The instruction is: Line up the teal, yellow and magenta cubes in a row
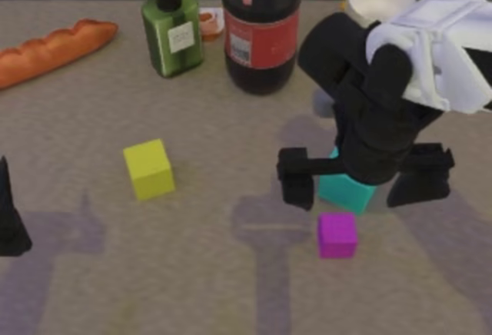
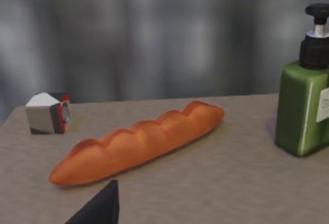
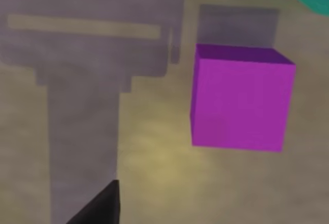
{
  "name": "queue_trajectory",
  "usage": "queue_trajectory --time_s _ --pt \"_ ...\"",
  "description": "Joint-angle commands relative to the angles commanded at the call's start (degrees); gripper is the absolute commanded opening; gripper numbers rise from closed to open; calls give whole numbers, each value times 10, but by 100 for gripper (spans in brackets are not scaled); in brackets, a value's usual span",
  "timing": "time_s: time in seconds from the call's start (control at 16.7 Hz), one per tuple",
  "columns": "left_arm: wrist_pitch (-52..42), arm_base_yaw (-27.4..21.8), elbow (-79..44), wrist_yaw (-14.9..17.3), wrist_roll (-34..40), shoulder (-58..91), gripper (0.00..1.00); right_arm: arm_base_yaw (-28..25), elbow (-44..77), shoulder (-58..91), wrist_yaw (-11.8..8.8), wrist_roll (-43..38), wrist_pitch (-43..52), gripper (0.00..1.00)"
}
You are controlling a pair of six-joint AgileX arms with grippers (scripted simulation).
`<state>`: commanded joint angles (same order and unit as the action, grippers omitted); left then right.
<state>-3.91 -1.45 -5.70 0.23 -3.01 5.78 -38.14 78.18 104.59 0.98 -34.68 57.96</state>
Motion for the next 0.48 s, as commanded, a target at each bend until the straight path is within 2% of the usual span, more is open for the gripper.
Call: queue_trajectory --time_s 0.24,0.48 --pt "-91 -28 -140 0 -70 156 100 1 -122 -156 -4 50 -79 100" --pt "-215 -65 -320 -1 -162 397 100 35 -293 -384 -11 119 -191 100"
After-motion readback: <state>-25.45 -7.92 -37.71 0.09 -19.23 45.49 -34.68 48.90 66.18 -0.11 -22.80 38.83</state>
